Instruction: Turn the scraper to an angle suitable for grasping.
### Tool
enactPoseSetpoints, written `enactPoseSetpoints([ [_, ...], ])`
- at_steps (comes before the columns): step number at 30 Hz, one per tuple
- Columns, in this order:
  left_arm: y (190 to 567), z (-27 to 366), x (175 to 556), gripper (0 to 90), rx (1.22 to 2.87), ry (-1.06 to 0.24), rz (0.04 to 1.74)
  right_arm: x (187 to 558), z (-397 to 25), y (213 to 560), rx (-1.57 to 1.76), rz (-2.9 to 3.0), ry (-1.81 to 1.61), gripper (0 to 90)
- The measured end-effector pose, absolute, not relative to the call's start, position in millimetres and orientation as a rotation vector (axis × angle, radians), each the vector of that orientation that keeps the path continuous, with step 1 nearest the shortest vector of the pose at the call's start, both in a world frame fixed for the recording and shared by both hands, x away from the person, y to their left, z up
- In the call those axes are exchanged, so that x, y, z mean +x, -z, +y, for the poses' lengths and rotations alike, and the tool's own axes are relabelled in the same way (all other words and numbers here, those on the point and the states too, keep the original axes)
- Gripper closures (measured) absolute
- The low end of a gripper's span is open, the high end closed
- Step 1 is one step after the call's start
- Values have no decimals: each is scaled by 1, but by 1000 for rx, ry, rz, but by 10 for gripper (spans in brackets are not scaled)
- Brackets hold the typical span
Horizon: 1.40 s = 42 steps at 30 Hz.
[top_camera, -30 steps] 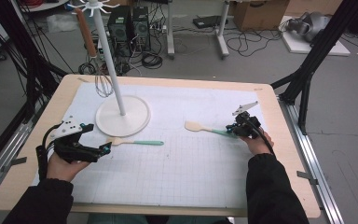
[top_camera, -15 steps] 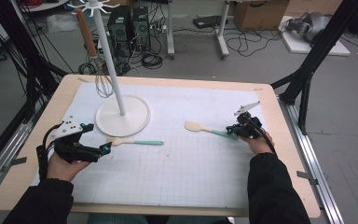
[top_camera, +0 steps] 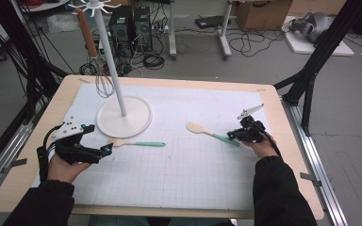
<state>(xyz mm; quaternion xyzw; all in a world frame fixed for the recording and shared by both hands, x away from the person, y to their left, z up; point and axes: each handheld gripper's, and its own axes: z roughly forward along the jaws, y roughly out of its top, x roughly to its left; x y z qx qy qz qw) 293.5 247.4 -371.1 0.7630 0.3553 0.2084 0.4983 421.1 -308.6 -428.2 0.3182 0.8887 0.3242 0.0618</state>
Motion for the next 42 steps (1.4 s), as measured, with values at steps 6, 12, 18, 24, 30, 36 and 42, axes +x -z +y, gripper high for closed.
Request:
enactPoseSetpoints([
  [6, 371, 247, 293, 17, 1848, -507, 859, 415, -306, 429, 943, 2713, -998, 897],
  [12, 371, 247, 293, 18, 1850, -510, 861, 409, -302, 428, 948, 2736, -1010, 897],
  [18, 371, 246, 293, 17, 1852, -508, 860, 402, -301, 431, 967, 2728, -1047, 897],
  [24, 371, 246, 293, 17, 1856, -511, 858, 399, -299, 431, 974, 2728, -1060, 897],
  [30, 371, 246, 293, 18, 1856, -509, 858, 398, -298, 426, 993, 2690, -1062, 865],
  [36, 370, 245, 293, 18, 1858, -503, 850, 400, -287, 417, 996, 2646, -1098, 778],
  [42, 371, 245, 293, 17, 1860, -504, 849, 404, -270, 417, 995, 2652, -1100, 689],
])
